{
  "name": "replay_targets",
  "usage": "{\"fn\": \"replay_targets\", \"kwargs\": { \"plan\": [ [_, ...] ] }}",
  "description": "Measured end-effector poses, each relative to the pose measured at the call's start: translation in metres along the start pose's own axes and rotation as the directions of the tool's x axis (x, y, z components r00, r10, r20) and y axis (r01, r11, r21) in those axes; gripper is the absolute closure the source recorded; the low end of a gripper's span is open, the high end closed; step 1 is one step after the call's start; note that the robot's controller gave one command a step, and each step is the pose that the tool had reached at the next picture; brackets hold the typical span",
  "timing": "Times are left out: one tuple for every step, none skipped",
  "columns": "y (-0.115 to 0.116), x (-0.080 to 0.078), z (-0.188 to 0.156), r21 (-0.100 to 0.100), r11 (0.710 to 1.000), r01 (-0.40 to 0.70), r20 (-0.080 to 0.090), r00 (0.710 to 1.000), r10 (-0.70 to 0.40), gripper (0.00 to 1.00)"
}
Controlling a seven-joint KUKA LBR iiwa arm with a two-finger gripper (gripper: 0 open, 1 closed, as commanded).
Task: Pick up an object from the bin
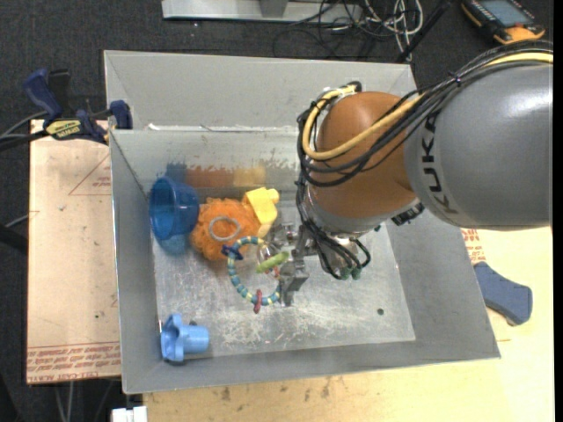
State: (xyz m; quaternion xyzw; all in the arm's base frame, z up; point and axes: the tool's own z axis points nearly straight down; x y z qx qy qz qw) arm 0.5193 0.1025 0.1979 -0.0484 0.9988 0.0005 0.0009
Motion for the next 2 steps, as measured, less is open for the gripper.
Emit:
{"fn": "replay_targets", "kwargs": {
  "plan": [
    [0.000, 0.000, 0.000, 0.000, 1.000, 0.000, 0.000, 1.000, 0.000, 1.00],
    [-0.002, 0.002, -0.046, 0.001, 1.000, -0.007, -0.007, 1.000, 0.007, 1.00]
  ]
}}
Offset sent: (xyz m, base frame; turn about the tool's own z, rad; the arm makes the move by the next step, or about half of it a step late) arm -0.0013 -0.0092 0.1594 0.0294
